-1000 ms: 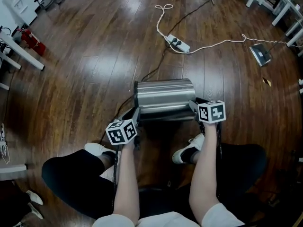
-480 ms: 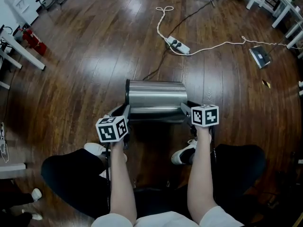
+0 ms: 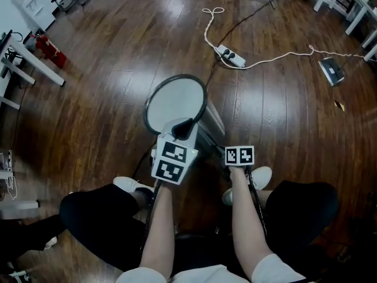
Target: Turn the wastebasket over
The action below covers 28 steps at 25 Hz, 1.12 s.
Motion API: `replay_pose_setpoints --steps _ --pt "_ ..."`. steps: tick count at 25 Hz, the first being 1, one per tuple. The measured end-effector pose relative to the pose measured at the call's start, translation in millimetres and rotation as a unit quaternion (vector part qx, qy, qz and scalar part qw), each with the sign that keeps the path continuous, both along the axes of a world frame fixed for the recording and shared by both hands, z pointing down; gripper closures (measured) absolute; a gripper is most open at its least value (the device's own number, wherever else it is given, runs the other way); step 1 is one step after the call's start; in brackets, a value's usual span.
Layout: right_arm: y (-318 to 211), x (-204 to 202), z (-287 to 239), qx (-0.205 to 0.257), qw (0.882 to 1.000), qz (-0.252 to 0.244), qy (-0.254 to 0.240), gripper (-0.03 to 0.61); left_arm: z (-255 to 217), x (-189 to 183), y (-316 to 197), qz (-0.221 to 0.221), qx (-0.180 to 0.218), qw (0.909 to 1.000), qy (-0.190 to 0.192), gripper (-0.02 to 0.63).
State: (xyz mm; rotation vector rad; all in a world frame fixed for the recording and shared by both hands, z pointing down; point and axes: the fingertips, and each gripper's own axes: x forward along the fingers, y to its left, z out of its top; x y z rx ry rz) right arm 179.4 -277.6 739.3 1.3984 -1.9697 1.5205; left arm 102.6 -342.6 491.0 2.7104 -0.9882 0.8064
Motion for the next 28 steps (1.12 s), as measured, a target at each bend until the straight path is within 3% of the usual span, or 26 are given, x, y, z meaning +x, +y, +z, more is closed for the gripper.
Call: replay_pose_setpoints --steps 3,5,7,9,12,15,17,19,20,22,24,28 --pt "26 3 22 -0.031 0.996 0.072 -0.052 0.565 31 47 47 0.090 0.021 0.9924 -0.082 0.555" --pt "28 19 19 -0.021 0.994 0.102 -0.044 0.563 58 60 75 0.122 0.024 0.9852 -0.118 0.554" --pt "21 33 2 0.003 0.994 0.107 -0.030 0.553 73 59 86 0.101 0.038 0.9896 -0.096 0.545" --pt "10 39 -19 0.029 0.996 0.079 -0.013 0.517 74 57 85 0.082 0.049 0.9929 -0.071 0.538" --pt "2 42 -50 0.064 0.996 0.055 0.022 0.473 74 57 87 0.090 0.039 0.9926 -0.072 0.539" --pt "-7 49 -81 0.104 0.991 0.076 0.045 0.449 71 57 84 0.089 0.044 0.9929 -0.067 0.537" --pt "-13 51 -107 0.135 0.985 0.096 0.051 0.433 66 55 81 0.072 0.025 0.9963 -0.039 0.534" --pt "-13 51 -132 0.165 0.978 0.107 0.074 0.408 54 46 79 0.036 0.007 0.9993 0.012 0.538" --pt "-10 52 -143 0.176 0.974 0.107 0.096 0.411 43 39 76 0.013 0.011 0.9991 0.040 0.576" --pt "-4 53 -165 0.206 0.963 0.106 0.136 0.385 14 18 68 -0.029 0.035 0.9956 0.083 0.588" --pt "1 49 -194 0.247 0.952 0.115 0.138 0.295 -18 -7 62 -0.061 0.063 0.9898 0.112 0.562" --pt "29 29 -253 0.328 0.923 0.109 0.170 0.239 -75 -56 65 -0.094 0.112 0.9771 0.155 0.509"
